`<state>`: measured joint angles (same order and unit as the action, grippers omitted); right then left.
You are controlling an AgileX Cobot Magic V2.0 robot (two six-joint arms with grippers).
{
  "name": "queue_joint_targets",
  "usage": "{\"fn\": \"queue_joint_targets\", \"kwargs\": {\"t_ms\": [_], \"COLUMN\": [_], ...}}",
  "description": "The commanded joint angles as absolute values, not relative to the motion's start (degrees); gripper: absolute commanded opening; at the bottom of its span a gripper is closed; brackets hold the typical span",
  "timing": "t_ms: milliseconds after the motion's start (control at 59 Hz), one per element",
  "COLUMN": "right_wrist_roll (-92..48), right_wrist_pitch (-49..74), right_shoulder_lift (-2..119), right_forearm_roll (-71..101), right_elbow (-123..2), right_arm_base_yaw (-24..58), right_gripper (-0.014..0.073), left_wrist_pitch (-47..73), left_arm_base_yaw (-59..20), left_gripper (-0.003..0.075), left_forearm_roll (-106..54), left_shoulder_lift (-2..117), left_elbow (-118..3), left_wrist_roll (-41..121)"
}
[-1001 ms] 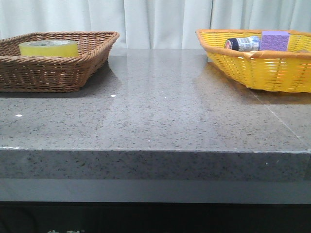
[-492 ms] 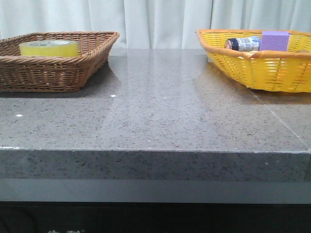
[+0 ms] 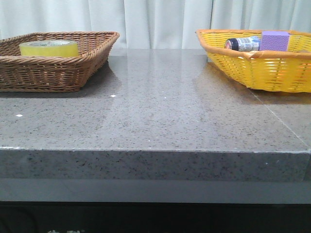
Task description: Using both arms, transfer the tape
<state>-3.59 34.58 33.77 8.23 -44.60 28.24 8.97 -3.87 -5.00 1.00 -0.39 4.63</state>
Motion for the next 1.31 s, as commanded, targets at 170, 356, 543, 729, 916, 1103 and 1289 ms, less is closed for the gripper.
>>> {"fn": "queue_joint_targets", "kwargs": {"t_ms": [170,356,543,729,916,1103,1289], "right_wrist_roll": [-3.51,-3.51,-3.51,-3.51,-3.51,-3.71,-3.84], "right_wrist_pitch": [30.15,30.04,30.04,30.04,30.04,28.91,17.04], "right_shoulder_lift": [33.69,33.69,33.69,33.69,33.69,31.94,19.79], "right_forearm_roll": [8.83,8.83,8.83,8.83,8.83,7.66,5.59], "right_elbow": [-46.06,-46.06,-46.06,-46.06,-46.06,-44.94,-33.39], "right_arm_base_yaw": [28.13,28.13,28.13,28.13,28.13,27.53,17.74], "right_gripper": [-0.0068,-0.0068,-0.0068,-0.0068,-0.0068,-0.0068,-0.0068], "left_wrist_pitch": [-1.72,-1.61,-1.61,-1.61,-1.61,-1.61,-1.61], "left_arm_base_yaw": [-3.74,-3.74,-3.74,-3.74,-3.74,-3.74,-3.74], "left_gripper": [-0.0020,-0.0020,-0.0020,-0.0020,-0.0020,-0.0020,-0.0020], "left_forearm_roll": [-5.58,-5.58,-5.58,-5.58,-5.58,-5.58,-5.58], "left_shoulder_lift": [-1.54,-1.40,-1.40,-1.40,-1.40,-1.40,-1.40], "left_elbow": [2.71,2.71,2.71,2.71,2.71,2.71,2.71], "left_wrist_roll": [4.53,4.53,4.53,4.53,4.53,4.53,4.53]}}
